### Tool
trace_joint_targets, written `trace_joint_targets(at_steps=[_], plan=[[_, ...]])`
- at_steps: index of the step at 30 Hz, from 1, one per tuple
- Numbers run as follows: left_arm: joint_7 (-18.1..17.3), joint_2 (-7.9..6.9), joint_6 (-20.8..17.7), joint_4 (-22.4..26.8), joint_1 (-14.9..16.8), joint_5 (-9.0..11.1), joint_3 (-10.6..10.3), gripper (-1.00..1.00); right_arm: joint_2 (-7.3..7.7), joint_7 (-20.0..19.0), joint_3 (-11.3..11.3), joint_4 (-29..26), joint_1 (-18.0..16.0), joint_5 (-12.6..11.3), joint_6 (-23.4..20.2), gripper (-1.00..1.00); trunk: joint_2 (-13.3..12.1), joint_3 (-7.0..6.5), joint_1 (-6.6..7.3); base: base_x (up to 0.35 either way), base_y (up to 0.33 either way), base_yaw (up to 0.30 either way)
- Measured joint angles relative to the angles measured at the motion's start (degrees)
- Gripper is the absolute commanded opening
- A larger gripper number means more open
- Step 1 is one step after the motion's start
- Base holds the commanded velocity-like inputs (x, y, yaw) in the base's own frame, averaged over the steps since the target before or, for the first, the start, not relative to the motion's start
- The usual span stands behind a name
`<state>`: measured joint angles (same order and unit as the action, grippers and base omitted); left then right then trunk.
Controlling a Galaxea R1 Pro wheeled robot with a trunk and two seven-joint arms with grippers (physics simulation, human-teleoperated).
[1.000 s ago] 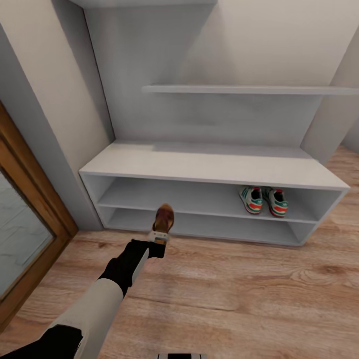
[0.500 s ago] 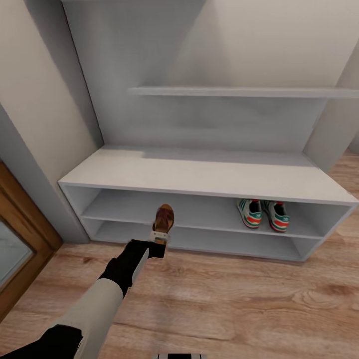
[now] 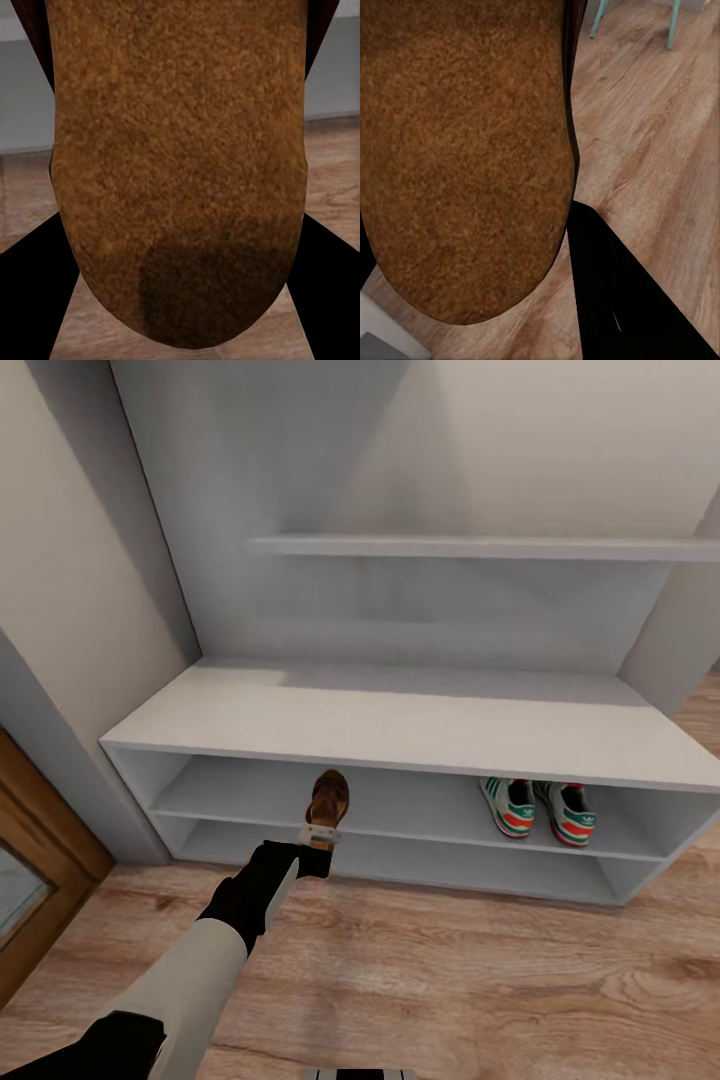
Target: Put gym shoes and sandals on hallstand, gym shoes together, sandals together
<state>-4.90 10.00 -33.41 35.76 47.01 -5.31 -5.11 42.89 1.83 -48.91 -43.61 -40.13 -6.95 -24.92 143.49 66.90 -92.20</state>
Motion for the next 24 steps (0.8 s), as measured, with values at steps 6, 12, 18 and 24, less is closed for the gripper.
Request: trace_joint_targets(at_steps=[6, 12, 18, 24], plan=[[0.0, 0.0, 0.0, 0.0, 0.0, 0.0, 0.0, -1.0, 0.0, -0.03, 0.0, 0.0, 0.0, 0.0, 0.01, -1.0, 0.0, 0.0, 0.02, 0.119, 0.0, 0.0], [0.0, 0.0, 0.01, 0.0, 0.0, -0.01, 0.0, -1.0, 0.0, 0.01, 0.0, -0.01, 0.0, 0.0, 0.0, -1.0, 0.0, 0.0, 0.03, 0.319, -0.029, 0.0], [0.0, 0.0, 0.02, -0.01, 0.0, -0.01, -0.01, -1.0, 0.0, 0.04, 0.0, -0.01, 0.0, 0.0, -0.02, -1.0, 0.0, 0.0, 0.03, 0.344, -0.114, 0.0], [0.0, 0.0, 0.01, -0.01, 0.0, -0.02, -0.01, -1.0, 0.0, 0.04, 0.0, -0.01, 0.0, 0.0, -0.01, -1.0, 0.0, 0.0, 0.02, 0.284, -0.107, 0.0]])
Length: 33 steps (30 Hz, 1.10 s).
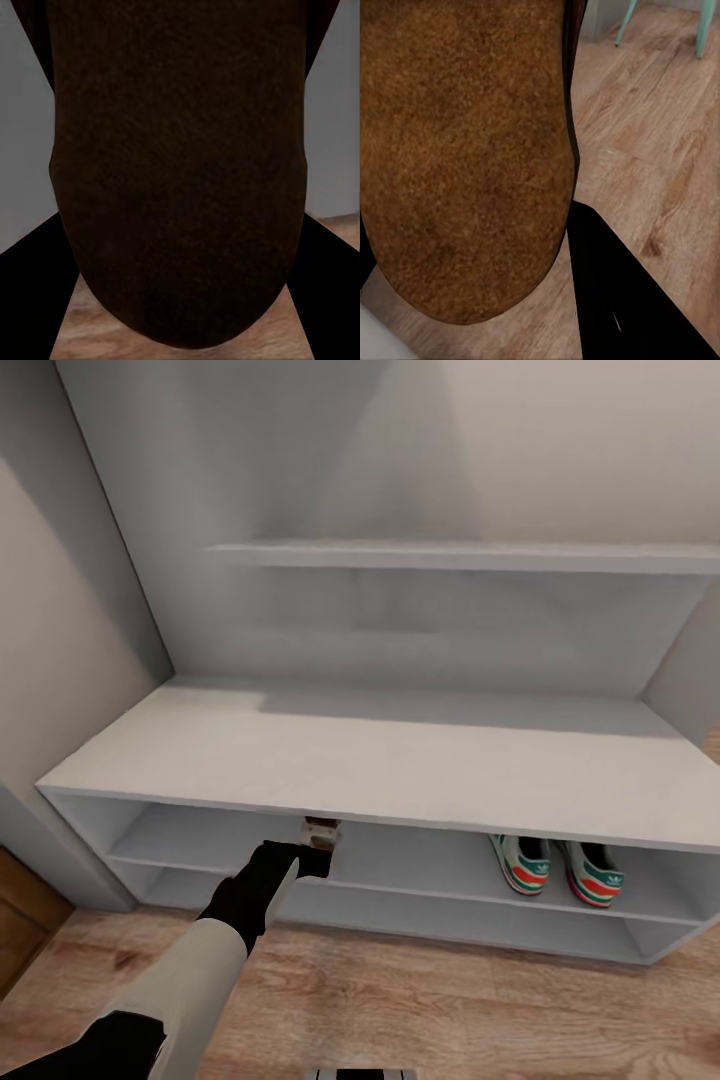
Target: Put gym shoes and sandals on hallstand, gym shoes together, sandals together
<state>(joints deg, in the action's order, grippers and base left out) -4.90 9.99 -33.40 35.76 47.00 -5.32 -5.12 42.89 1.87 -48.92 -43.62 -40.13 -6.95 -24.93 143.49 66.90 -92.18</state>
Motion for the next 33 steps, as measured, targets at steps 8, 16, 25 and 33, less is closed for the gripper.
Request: trace_joint_targets(at_steps=[8, 16, 25, 33], plan=[[0.0, 0.0, -0.01, 0.01, 0.0, 0.02, 0.01, -1.0, 0.0, 0.0, 0.0, 0.0, 0.0, 0.0, 0.01, -1.0, 0.0, 0.0, -0.02, 0.04, -0.015, 0.0], [0.0, 0.0, 0.0, 0.01, 0.0, 0.02, 0.01, -1.0, 0.0, 0.0, 0.0, 0.01, 0.0, 0.0, 0.01, -1.0, 0.0, 0.0, -0.01, 0.038, -0.001, 0.0], [0.0, 0.0, 0.08, 0.01, 0.0, 0.02, 0.01, -1.0, 0.0, 0.0, 0.0, 0.01, 0.0, 0.0, 0.01, -1.0, 0.0, 0.0, -0.02, 0.021, 0.0, 0.0], [0.0, 0.0, 0.08, 0.01, 0.0, 0.02, 0.01, -1.0, 0.0, 0.0, 0.0, 0.01, 0.0, 0.0, 0.01, -1.0, 0.0, 0.0, -0.02, 0.0, 0.0, 0.0]])
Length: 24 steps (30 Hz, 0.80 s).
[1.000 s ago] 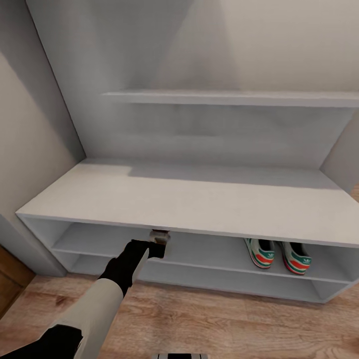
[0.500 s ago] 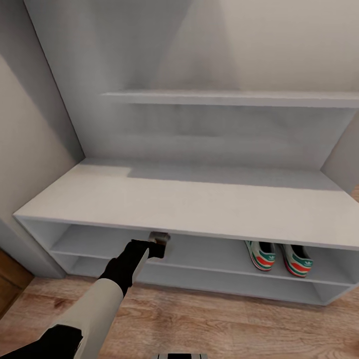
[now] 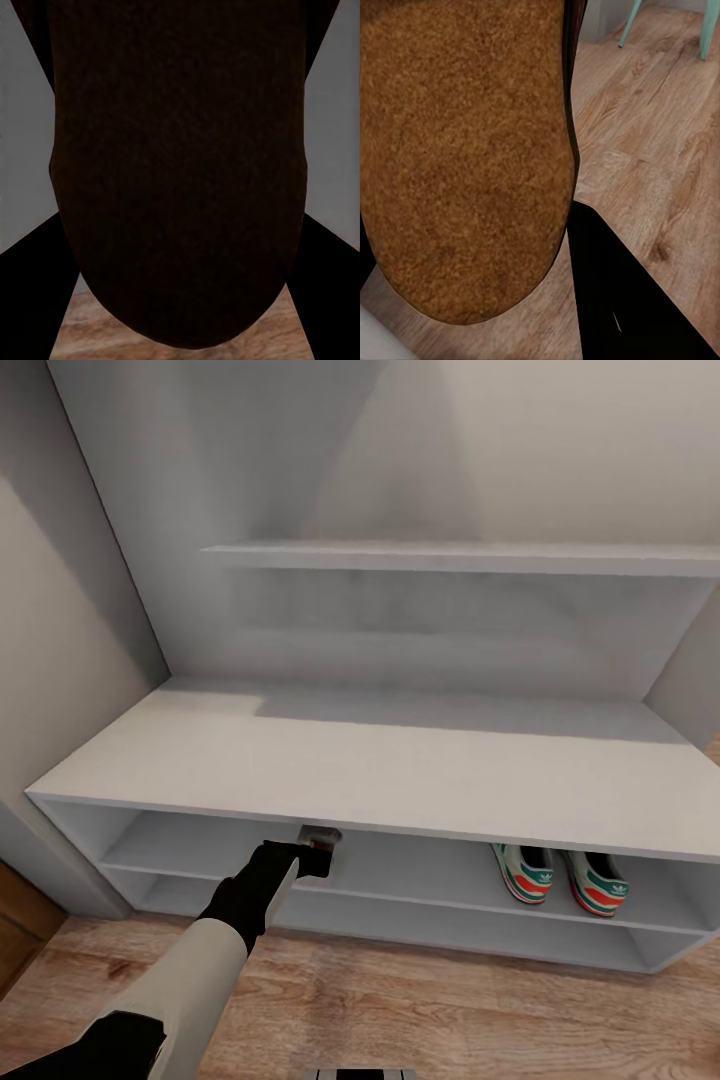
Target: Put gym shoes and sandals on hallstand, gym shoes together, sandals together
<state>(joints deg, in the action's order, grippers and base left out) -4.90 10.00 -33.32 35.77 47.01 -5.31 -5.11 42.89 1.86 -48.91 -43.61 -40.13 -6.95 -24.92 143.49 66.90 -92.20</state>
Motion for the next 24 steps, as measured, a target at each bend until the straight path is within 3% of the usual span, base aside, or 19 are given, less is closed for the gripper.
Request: trace_joint_targets(at_steps=[1, 2, 24], plan=[[0.0, 0.0, 0.0, 0.0, 0.0, 0.0, 0.02, -1.0, 0.0, 0.0, 0.0, 0.0, 0.0, 0.0, 0.0, -1.0, 0.0, 0.0, 0.0, 0.0, 0.0, 0.0], [0.0, 0.0, -0.01, 0.0, 0.0, 0.0, 0.01, 1.0, 0.0, 0.0, 0.0, 0.0, 0.0, 0.0, 0.0, -1.0, 0.0, 0.0, 0.0, 0.0, 0.0, 0.0], [0.01, 0.0, 1.46, 0.0, -0.01, -0.01, 0.08, 1.0, 0.0, 0.05, 0.0, 0.0, 0.0, 0.0, -0.02, -1.0, 0.0, 0.0, 0.0, -0.003, 0.0, 0.0]])
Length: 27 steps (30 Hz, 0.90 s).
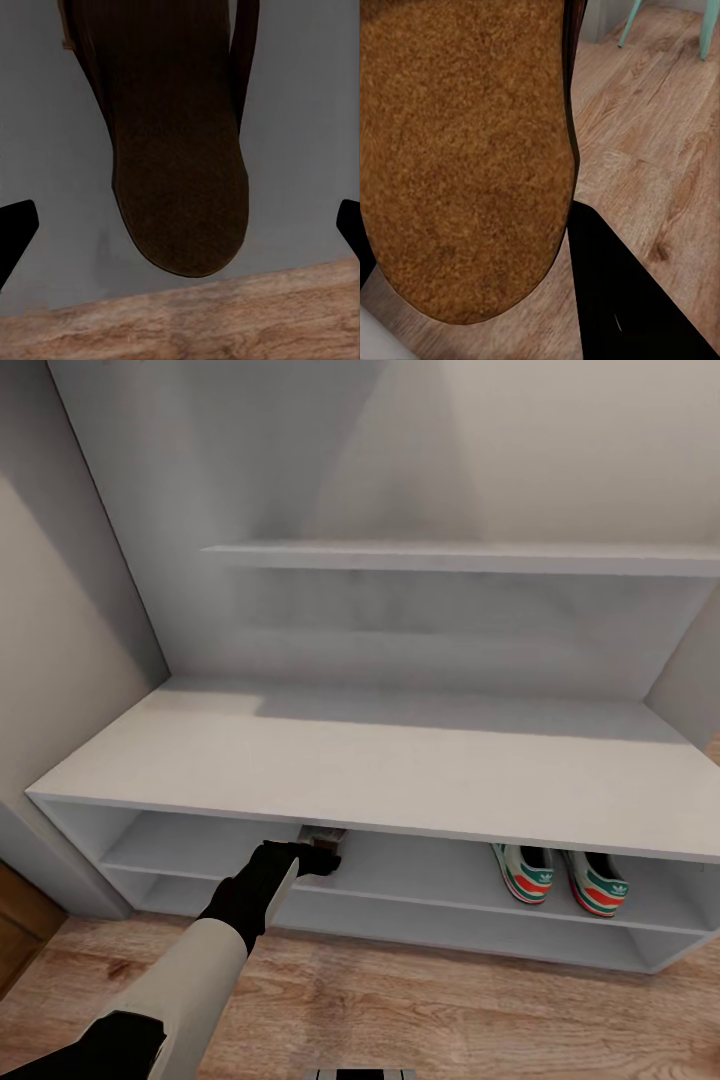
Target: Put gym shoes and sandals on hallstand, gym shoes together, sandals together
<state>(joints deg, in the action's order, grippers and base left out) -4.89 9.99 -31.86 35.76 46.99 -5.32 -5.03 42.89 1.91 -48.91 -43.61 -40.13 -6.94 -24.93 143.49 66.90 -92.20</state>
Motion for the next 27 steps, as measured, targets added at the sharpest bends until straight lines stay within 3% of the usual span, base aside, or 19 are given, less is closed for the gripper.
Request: trace_joint_targets(at_steps=[27], plan=[[0.0, 0.0, 0.12, 0.0, -0.12, 0.0, 0.0, 1.0, -0.16, 0.0, 0.02, 0.01, 0.01, -0.01, 0.0, -1.0, 0.0, 0.0, -0.03, -0.311, 0.0, 0.0]])
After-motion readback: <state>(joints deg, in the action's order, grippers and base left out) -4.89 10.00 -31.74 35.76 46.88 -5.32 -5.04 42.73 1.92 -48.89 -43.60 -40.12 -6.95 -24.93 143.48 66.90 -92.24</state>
